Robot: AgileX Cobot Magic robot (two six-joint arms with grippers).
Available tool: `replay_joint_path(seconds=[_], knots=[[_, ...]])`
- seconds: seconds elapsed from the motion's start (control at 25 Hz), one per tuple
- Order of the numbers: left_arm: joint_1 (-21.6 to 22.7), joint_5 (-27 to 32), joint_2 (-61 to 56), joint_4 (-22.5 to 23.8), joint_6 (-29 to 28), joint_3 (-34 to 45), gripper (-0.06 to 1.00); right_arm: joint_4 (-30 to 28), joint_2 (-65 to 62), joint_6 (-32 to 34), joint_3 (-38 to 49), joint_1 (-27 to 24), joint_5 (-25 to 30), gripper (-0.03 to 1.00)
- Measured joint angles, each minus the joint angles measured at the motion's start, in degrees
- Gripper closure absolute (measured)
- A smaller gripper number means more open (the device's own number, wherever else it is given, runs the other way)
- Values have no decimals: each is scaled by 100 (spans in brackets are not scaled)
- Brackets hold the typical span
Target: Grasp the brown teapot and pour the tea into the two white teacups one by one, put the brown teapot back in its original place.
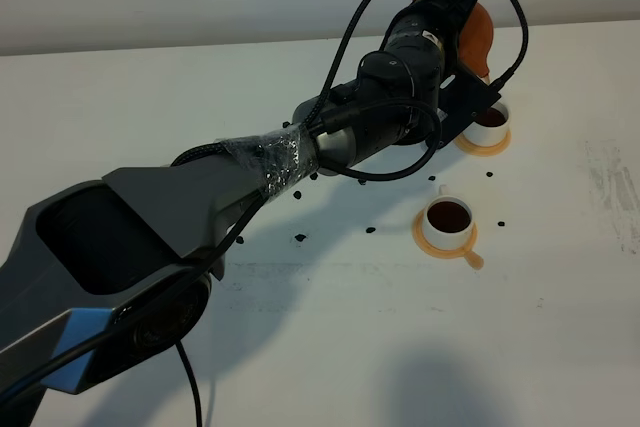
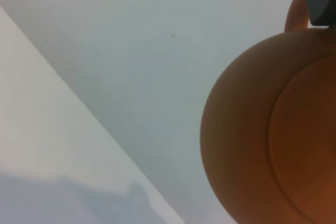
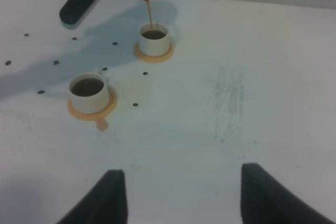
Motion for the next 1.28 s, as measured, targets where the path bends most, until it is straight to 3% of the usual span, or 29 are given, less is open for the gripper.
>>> replay_joint_path(seconds=[1.04, 1.28], knots=[[5, -7, 0, 32, -26, 0, 82, 0, 0, 0, 0, 0, 0, 50], [16, -3, 0, -507, -50, 0, 82, 0, 0, 0, 0, 0, 0, 50]])
